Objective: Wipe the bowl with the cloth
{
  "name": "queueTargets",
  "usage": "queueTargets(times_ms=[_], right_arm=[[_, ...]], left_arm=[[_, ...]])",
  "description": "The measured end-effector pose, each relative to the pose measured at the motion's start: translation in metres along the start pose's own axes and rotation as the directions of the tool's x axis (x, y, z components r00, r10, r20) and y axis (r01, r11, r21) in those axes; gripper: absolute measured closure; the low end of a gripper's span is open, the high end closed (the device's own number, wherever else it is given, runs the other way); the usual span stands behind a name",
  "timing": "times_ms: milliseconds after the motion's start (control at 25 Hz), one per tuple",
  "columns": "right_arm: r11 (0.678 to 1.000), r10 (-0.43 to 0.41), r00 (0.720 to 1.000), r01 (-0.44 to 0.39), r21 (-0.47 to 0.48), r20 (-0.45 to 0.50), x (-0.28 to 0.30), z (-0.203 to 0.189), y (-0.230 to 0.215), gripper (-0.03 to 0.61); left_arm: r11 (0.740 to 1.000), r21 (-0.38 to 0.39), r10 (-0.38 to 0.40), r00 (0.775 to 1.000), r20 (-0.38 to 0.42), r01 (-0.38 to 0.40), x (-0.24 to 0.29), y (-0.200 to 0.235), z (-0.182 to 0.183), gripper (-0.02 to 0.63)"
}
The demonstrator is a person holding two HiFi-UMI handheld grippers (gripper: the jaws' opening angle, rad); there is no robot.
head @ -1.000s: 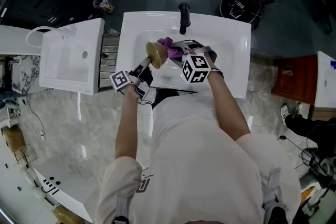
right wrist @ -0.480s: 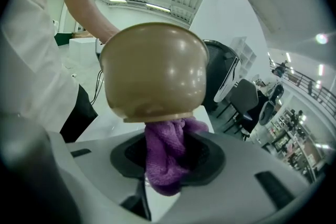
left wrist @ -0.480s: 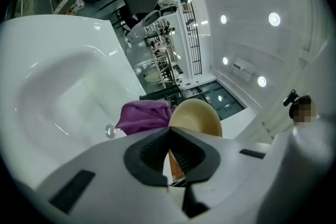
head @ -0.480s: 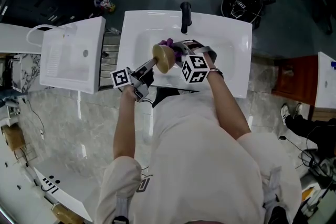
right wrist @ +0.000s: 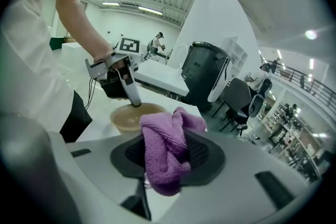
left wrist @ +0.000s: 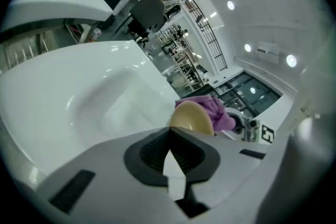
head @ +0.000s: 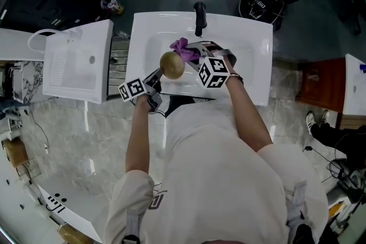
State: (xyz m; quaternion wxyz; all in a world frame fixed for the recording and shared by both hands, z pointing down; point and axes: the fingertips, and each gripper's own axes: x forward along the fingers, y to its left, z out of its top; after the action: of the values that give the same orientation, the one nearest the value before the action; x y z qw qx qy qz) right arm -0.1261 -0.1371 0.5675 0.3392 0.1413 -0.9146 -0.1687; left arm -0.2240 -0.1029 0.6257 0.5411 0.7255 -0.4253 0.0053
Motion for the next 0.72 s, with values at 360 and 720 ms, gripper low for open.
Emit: queueTargets(times_ms=[360, 720], right_arm=[[0.967, 0.147, 0.973, -0.180, 0.183, 0.180, -0.004, 0.032, 0.014, 0.459], [0.987, 0.129, 0.987, -0.119, 0.107, -0.094, 0.036, 0.004, 0.039, 0.457]], left_arm=[[0.937, 0.071, 0.322, 0.922, 0.214, -0.343, -0.010, 0.034, 0.021, 0.604], [0.803, 0.437, 0.283, 0.904, 0.321, -0.406, 0.029, -0.060, 0.030, 0.604]])
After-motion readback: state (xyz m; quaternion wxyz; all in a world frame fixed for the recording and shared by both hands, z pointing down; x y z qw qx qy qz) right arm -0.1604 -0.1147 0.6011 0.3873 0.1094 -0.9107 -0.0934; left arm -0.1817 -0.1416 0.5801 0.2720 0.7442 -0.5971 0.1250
